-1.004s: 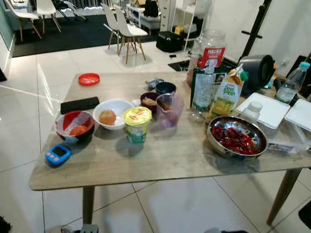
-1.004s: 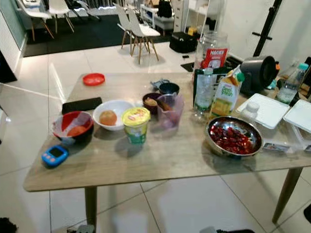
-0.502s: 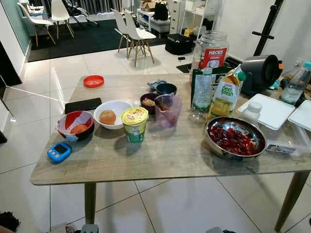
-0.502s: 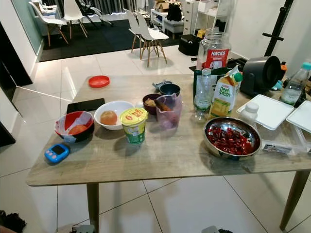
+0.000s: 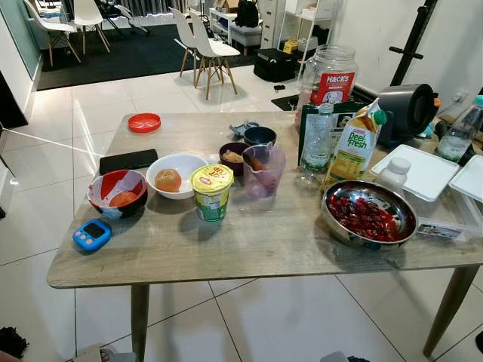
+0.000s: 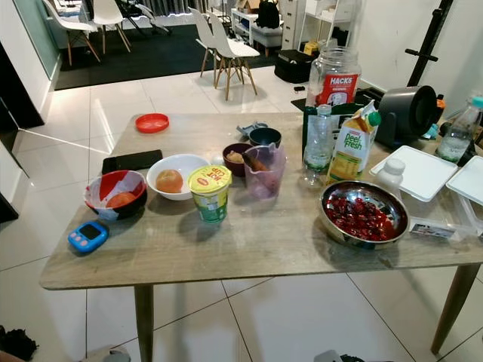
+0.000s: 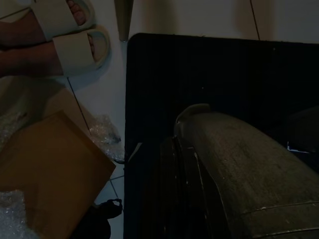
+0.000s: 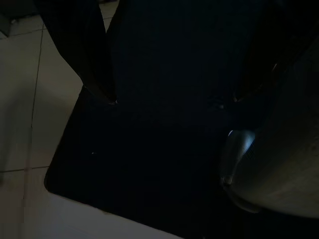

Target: Restocking fridge

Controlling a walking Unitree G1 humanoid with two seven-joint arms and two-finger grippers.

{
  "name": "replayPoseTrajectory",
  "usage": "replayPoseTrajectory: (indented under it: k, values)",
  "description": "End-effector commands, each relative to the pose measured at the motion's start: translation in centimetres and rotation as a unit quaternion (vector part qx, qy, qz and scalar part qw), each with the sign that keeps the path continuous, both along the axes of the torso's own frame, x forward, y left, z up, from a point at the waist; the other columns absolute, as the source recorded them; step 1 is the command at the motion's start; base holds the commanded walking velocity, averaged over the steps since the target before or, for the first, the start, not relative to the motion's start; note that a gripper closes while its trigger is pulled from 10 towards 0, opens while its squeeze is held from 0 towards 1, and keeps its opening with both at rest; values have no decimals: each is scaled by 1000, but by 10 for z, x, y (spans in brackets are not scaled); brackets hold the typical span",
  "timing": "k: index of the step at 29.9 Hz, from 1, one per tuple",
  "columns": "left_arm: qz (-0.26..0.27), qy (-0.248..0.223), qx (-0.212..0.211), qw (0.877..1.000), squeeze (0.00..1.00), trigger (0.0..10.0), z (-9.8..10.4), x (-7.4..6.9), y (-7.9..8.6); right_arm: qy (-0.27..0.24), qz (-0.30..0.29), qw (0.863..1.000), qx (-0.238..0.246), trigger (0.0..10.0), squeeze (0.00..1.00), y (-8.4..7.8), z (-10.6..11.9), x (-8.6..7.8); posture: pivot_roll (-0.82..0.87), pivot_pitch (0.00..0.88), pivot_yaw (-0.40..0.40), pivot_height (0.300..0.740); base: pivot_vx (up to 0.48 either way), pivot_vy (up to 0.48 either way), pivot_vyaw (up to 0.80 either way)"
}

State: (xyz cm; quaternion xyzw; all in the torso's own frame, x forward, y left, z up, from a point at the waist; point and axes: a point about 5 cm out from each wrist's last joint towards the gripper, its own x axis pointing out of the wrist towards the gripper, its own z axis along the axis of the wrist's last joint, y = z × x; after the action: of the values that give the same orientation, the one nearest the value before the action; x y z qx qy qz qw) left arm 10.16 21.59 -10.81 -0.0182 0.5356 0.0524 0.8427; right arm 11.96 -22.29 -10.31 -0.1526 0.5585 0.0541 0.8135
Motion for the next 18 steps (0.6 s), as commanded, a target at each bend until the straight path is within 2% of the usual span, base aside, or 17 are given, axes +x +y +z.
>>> replayPoseTrajectory:
  k: [1, 2, 5, 11, 18]
  values:
    - [11, 23, 13, 1000, 0, 10000, -1, -12, 10, -18, -22, 1000, -13, 10000, 0, -9, 4, 6, -34, 0, -7, 740, 0, 0, 0]
    - [17, 22, 16, 999, 0, 10000, -1, -12, 13, -24, -33, 999, -23, 10000, 0, -15, 6, 7, -34, 0, -7, 740, 0, 0, 0]
    - [17, 22, 16, 999, 0, 10000, -1, -12, 13, -24, -33, 999, -23, 10000, 0, -15, 6, 7, -34, 0, -7, 740, 0, 0, 0]
    - [37, 20, 29, 999, 0, 10000, 1, -13, 22, -28, -57, 997, -46, 10000, 0, -26, 8, 7, -33, 0, -9, 740, 0, 0, 0]
    - [42, 21, 25, 999, 0, 10000, 1, -14, 21, -24, -69, 995, -63, 10000, 0, -34, 10, 4, -32, 0, -9, 740, 0, 0, 0]
